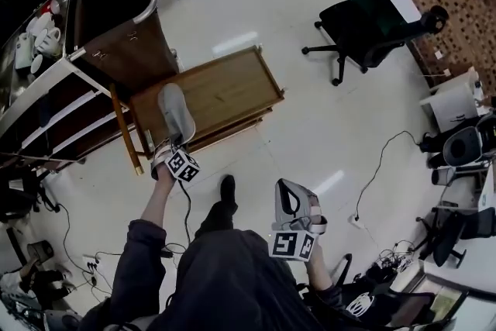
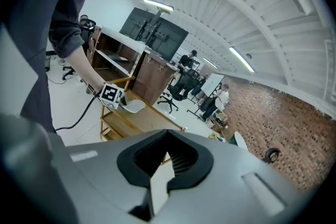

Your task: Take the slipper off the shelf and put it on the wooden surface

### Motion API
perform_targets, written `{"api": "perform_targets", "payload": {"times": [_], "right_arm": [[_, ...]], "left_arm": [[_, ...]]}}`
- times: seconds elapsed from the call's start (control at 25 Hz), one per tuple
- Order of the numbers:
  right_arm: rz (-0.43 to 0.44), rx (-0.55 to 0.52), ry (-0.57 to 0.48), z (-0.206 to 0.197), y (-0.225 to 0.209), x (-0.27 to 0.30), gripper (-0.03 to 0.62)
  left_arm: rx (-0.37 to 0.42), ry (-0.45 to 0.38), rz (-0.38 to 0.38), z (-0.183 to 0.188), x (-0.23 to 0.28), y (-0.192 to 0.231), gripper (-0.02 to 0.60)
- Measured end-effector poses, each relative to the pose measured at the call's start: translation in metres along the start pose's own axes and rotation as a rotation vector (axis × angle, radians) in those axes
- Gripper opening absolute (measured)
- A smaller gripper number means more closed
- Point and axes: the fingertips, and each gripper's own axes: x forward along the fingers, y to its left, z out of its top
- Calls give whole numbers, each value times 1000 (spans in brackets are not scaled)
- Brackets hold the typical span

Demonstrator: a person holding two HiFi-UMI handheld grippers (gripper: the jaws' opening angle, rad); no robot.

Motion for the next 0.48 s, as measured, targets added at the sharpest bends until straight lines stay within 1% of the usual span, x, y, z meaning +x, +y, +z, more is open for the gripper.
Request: {"api": "perform_targets", "payload": {"times": [0.04, 0.12, 0.2, 0.24, 0.28, 0.32, 0.36, 0.4, 0.48], "right_arm": [[11, -12, -12, 5, -6, 8, 2], [32, -35, -30, 12, -15, 20, 2], [54, -54, -42, 15, -19, 25, 2], [65, -62, -47, 15, -21, 26, 2], [76, -69, -53, 13, -22, 25, 3], [88, -75, -57, 11, -23, 24, 3], [99, -80, -63, 7, -23, 22, 3], [109, -85, -70, 4, -23, 19, 3], [130, -97, -92, -2, -23, 14, 2]], "left_arm": [[-14, 20, -37, 0, 7, -2, 133], [-45, 75, -118, -4, 20, -10, 171], [-110, 123, -172, -9, 25, -17, 202], [-154, 132, -180, -10, 23, -18, 239], [-194, 127, -171, -8, 19, -18, 267], [-218, 112, -149, -6, 13, -16, 264], [-223, 93, -122, -2, 4, -15, 267], [-216, 73, -92, 1, -6, -15, 279], [-191, 31, -24, 11, -33, -17, 282]]}}
